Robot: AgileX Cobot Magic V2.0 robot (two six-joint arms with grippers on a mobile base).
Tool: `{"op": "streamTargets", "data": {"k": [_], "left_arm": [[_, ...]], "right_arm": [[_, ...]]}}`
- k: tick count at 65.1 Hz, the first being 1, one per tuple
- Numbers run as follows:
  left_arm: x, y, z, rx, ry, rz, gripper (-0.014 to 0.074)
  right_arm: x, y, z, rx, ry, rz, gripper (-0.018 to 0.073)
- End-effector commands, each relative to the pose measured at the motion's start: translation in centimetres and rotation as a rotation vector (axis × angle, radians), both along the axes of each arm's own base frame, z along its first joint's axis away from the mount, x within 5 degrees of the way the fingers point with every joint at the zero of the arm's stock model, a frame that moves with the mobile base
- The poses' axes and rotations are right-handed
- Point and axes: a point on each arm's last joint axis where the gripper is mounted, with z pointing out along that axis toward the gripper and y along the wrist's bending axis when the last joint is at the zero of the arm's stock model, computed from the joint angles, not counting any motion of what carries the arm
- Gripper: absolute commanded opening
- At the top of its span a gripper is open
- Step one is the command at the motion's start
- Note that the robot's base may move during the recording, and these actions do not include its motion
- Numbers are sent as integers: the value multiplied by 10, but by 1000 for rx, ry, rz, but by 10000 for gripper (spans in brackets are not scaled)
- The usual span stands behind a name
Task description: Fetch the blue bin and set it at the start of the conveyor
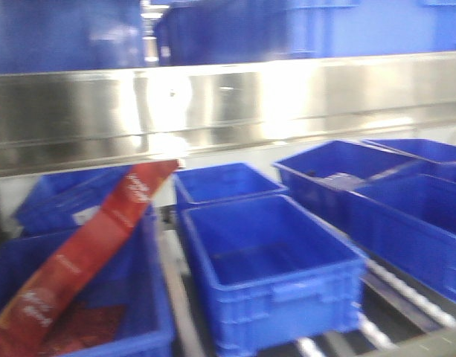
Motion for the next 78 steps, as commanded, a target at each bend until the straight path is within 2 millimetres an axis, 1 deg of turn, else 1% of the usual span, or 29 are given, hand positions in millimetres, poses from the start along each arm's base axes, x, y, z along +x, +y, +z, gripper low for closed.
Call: {"op": "streamTargets", "data": {"k": [1,78], "left_arm": [[-5,1,16,-43,-113,3,-111],[-5,1,16,-43,-111,3,-111]], "right_arm": [[-2,-7,5,-59,-34,-1,-152],[-2,-7,5,-59,-34,-1,-152]]}}
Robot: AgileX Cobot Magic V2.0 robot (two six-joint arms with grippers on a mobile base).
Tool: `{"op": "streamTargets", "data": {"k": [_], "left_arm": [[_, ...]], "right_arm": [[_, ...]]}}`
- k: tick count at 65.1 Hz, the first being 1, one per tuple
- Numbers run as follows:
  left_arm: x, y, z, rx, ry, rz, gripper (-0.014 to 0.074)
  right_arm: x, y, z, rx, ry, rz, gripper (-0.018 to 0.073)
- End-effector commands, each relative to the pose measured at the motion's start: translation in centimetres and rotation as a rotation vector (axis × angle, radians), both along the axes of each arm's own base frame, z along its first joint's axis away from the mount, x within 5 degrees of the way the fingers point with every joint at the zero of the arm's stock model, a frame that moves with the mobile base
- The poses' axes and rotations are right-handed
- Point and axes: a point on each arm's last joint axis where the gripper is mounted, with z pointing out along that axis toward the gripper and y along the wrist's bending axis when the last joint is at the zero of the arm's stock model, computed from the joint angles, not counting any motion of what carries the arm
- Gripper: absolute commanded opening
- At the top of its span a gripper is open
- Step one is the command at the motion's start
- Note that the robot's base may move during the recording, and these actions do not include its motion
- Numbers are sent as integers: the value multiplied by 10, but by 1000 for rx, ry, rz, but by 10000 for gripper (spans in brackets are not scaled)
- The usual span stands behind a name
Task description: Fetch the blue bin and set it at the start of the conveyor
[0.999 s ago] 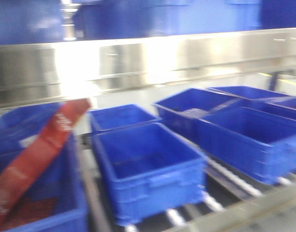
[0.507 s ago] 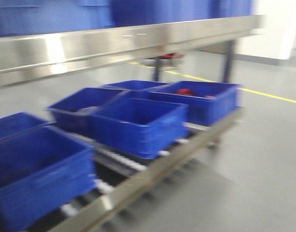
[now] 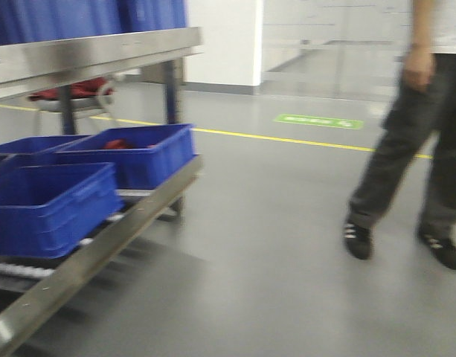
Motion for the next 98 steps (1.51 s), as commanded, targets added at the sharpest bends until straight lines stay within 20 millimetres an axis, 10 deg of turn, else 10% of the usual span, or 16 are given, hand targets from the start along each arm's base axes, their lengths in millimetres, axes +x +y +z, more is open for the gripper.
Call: {"op": "streamTargets", "data": {"k": [1,98], "left_arm": [[-6,1,17,-43,-112,3,-111],[-6,1,17,-43,-112,3,-111]], "right_arm": [[-2,-7,5,-59,-34,-1,-152],[-2,-7,5,-59,-34,-1,-152]]}}
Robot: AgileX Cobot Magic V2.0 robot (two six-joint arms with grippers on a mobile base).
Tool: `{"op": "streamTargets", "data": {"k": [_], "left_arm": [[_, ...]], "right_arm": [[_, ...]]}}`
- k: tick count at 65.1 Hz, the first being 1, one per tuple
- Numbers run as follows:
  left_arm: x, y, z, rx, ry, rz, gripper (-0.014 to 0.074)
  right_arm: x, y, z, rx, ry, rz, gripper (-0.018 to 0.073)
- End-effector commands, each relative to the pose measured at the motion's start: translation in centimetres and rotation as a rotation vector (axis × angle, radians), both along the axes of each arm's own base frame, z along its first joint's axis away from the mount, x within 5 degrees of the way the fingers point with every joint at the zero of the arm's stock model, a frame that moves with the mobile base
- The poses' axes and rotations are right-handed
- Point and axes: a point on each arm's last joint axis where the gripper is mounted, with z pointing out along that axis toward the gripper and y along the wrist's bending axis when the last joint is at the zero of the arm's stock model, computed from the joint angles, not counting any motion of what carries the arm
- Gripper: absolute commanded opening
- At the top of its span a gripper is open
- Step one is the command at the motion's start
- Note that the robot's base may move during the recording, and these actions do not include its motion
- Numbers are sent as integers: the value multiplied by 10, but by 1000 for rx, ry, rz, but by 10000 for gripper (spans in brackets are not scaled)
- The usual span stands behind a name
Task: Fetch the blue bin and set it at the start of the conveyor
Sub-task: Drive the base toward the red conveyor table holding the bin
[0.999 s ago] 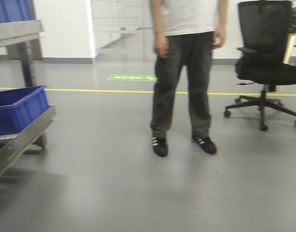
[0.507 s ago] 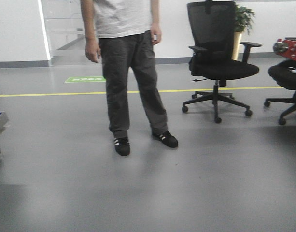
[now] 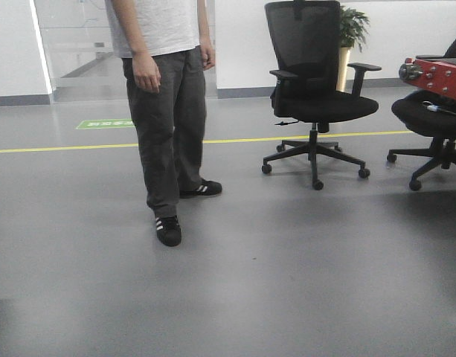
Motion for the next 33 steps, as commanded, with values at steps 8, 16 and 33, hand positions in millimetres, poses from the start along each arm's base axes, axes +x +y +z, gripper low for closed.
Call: {"op": "streamTargets", "data": {"k": [8,16,33], "left_arm": [[-6,1,17,-42,-112,4,-111],[-6,1,17,-42,-112,4,-111],[-6,1,17,-42,-112,4,-111]], "right_arm": [[-1,-7,5,-58,-37,-2,-152],[-1,-7,5,-58,-37,-2,-152],[-1,-7,5,-58,-37,-2,-152]]}}
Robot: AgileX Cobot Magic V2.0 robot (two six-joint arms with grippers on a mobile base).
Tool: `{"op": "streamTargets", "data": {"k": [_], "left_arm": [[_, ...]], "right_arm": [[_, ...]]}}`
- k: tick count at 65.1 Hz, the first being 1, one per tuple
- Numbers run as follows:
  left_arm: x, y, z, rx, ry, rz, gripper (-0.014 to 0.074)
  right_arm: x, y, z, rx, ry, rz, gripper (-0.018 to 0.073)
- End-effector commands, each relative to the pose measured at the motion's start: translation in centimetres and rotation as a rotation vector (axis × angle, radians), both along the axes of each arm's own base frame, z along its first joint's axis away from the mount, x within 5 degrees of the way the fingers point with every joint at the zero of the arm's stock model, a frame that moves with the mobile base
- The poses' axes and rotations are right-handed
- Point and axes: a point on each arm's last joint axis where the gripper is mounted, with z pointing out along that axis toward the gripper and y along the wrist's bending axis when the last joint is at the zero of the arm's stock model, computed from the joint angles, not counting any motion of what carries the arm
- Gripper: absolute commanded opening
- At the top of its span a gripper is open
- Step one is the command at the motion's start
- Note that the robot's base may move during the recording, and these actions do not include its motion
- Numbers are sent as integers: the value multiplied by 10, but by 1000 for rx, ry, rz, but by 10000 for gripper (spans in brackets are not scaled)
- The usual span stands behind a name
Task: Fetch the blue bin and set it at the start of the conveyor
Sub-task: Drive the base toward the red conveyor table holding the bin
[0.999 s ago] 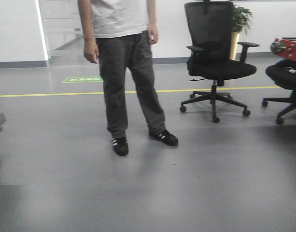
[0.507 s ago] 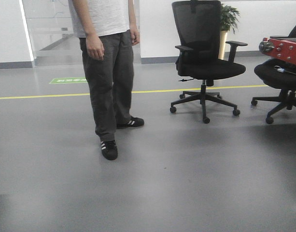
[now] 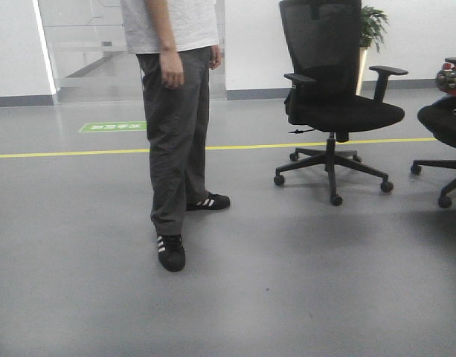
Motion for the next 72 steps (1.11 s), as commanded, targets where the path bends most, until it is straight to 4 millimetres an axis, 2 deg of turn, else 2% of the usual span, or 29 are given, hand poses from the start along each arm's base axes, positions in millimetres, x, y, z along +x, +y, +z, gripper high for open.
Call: {"op": "streamTargets", "data": {"k": [1,58,72], "left_arm": [[-6,1,17,-42,-112,4,-111],[-6,1,17,-42,-112,4,-111],[-6,2,17,-29,-115,8,-111]], "right_arm": [[-1,-7,5,-59,-38,0,-152],[-1,-7,5,-59,-40,-1,-152],[2,-6,9,-43,-87,-3,-152]]}}
